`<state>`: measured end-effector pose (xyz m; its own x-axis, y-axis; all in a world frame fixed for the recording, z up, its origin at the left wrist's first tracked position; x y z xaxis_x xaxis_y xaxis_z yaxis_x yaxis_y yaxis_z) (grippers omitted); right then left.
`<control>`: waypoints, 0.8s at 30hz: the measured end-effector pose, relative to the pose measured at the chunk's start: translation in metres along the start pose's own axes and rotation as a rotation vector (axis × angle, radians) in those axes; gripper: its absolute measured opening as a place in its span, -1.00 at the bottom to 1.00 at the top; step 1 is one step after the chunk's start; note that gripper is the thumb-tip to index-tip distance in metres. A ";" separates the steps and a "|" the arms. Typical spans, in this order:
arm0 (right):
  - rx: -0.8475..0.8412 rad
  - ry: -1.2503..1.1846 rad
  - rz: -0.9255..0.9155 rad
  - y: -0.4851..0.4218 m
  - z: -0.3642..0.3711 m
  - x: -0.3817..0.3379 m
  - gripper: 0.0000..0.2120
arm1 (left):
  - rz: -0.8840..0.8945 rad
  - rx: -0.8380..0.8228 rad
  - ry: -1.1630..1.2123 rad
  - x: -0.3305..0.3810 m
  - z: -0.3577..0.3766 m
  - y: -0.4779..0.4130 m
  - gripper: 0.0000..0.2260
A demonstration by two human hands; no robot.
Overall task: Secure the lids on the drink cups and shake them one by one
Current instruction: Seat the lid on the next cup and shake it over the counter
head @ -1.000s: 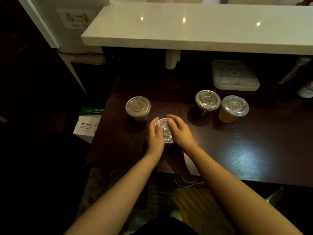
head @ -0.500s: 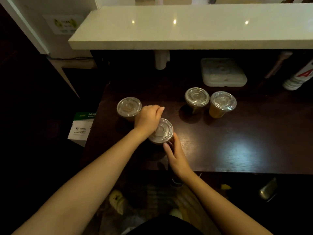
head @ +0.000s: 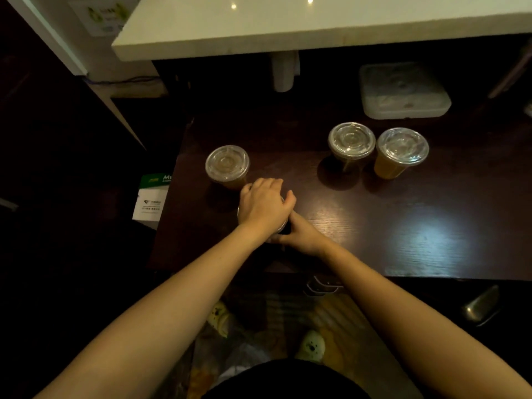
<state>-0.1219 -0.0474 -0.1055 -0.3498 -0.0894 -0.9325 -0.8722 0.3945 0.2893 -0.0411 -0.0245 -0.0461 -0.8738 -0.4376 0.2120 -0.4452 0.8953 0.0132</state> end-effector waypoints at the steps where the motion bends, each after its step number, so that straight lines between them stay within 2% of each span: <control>1: -0.006 -0.002 0.012 -0.002 -0.001 0.002 -0.21 | -0.001 -0.001 -0.005 0.000 0.000 0.000 -0.55; 4: 0.024 -0.009 0.038 -0.004 -0.004 0.003 -0.23 | 0.021 -0.009 -0.016 0.001 -0.002 -0.001 -0.55; 9: 0.213 -0.065 -0.017 0.001 0.003 -0.001 -0.31 | 0.101 0.016 -0.044 0.000 -0.009 -0.001 -0.51; 11: 0.330 -0.123 -0.048 0.001 0.005 -0.002 -0.32 | -0.021 0.082 -0.062 -0.006 -0.013 0.004 -0.51; 14: 0.439 -0.137 -0.072 0.001 0.009 -0.002 -0.33 | -0.202 0.036 0.073 -0.014 -0.007 0.012 -0.54; 17: 0.317 -0.159 -0.037 0.001 0.005 0.004 -0.36 | -0.151 0.051 0.135 -0.020 -0.008 0.010 -0.60; 19: 0.204 -0.198 -0.002 0.001 -0.003 0.006 -0.41 | -0.030 0.061 0.179 -0.023 -0.012 0.007 -0.64; 21: 0.118 -0.227 0.009 0.001 -0.009 0.005 -0.37 | 0.093 0.034 0.239 -0.024 -0.014 0.006 -0.67; 24: 0.120 -0.139 -0.007 -0.001 -0.009 0.000 -0.31 | 0.197 -0.003 0.185 -0.024 -0.017 0.003 -0.65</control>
<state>-0.1238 -0.0557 -0.1036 -0.2859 0.0309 -0.9578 -0.8247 0.5010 0.2624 -0.0186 -0.0099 -0.0349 -0.8930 -0.2322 0.3856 -0.2687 0.9623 -0.0429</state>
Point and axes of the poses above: each hand's wrist, its own y-axis away from the middle knuckle, its own z-axis out of the palm, x = y × z, the point moved 5 cm from there along -y, towards the middle knuckle, and after that the axes turned 6 degrees about z, right-handed, at the moved point
